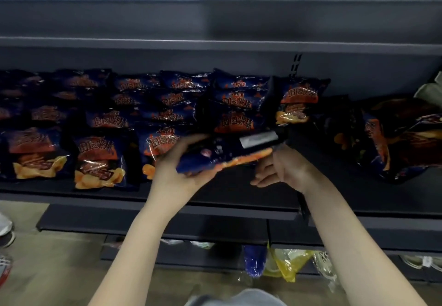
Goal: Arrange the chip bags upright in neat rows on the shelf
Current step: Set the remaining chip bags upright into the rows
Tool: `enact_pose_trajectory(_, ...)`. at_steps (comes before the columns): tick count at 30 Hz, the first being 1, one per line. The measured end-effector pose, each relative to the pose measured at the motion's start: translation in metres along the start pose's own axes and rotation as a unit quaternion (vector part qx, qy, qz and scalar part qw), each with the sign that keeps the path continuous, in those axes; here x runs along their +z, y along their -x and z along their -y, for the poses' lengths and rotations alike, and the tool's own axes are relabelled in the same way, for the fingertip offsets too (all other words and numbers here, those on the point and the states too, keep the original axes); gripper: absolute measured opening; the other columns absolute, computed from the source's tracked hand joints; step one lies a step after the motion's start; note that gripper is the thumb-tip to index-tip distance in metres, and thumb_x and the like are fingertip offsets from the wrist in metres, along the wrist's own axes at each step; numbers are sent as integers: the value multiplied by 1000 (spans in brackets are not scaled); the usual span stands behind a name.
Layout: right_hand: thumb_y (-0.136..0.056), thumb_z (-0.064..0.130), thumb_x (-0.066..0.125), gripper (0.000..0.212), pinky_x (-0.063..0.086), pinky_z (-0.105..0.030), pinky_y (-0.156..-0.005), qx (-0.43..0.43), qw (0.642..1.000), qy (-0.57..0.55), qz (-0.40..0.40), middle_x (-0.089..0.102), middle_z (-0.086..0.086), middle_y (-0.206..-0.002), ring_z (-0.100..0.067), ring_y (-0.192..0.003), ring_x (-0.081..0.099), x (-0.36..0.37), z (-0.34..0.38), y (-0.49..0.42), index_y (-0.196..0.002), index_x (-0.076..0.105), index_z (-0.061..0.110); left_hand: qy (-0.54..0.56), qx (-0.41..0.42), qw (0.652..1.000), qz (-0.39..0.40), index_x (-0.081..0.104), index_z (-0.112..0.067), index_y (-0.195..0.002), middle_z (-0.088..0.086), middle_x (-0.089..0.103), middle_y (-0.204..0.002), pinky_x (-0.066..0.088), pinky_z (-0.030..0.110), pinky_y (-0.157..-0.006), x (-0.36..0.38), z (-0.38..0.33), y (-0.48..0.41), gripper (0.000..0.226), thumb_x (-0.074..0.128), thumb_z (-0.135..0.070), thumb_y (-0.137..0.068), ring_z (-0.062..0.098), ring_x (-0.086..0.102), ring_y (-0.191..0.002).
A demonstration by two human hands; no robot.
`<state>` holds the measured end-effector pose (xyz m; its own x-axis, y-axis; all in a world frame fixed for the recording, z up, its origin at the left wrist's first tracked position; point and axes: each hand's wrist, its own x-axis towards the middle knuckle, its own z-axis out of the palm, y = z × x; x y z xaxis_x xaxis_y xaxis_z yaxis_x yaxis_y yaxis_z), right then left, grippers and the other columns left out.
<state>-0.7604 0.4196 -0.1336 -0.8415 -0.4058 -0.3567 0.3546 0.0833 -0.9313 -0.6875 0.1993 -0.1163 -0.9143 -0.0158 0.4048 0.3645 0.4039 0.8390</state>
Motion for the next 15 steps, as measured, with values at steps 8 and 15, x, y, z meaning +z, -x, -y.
enact_pose_trajectory(8,-74,66,60,64,54,-31,-83,-194,980,10,-46,65,-1,-112,-19,-104,62,-7,-7,11,-120,58,21,129,-76,987,-51,61,-52,-89,-29,66,-91,42,4,-75,12,14,-17,26,68,-30,-78,-11,60,-90)
enact_pose_trajectory(15,-81,5,70,53,49,-29,-95,-171,984,44,23,68,3,-116,-14,-111,62,13,-21,18,-124,49,27,145,-111,983,-10,62,-38,-90,-25,67,-91,40,1,-72,28,23,-12,14,65,-34,-78,-11,60,-88)
